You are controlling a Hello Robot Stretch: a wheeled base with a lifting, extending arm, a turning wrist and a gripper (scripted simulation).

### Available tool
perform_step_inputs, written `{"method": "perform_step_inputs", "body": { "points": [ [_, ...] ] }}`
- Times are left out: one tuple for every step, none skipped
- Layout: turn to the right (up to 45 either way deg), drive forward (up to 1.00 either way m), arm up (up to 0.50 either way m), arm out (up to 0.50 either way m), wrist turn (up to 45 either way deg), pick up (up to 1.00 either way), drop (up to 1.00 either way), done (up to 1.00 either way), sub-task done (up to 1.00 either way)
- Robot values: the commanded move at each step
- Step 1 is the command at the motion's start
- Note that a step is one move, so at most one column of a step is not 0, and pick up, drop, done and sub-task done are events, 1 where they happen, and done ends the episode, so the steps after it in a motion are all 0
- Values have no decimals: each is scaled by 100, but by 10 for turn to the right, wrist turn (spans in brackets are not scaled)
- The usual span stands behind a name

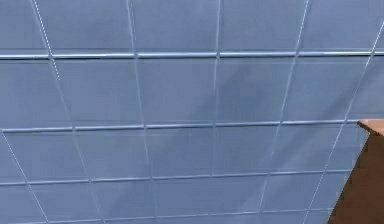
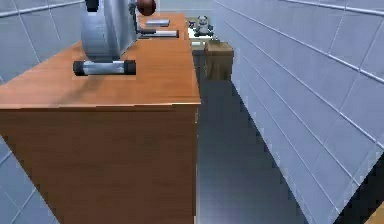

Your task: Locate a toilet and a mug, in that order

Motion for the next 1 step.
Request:
{"method": "perform_step_inputs", "body": {
  "points": [
    [-450,0,0,0,0,0,0,0,0]
  ]
}}
